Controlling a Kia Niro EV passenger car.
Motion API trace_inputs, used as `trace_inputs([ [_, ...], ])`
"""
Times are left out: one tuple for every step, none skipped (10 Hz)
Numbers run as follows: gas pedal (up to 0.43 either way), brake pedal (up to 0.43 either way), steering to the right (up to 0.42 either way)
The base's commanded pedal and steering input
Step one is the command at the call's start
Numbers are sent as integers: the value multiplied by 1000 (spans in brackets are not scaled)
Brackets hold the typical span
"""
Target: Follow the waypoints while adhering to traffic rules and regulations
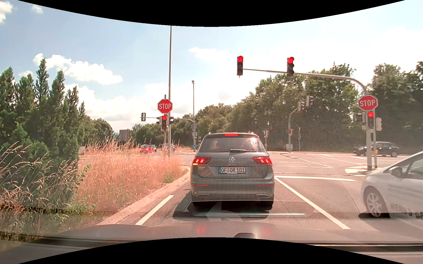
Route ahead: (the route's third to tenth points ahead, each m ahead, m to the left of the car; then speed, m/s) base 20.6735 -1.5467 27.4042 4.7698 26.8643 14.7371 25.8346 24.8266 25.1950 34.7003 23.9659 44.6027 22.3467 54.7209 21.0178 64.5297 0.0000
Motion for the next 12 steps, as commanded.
trace_inputs([
  [0, 238, 8],
  [0, 238, 8],
  [0, 238, 8],
  [0, 238, 8],
  [0, 244, 8],
  [0, 238, 8],
  [0, 238, 8],
  [0, 238, 8],
  [0, 238, 8],
  [0, 238, 8],
  [0, 244, 8],
  [0, 238, 8],
])
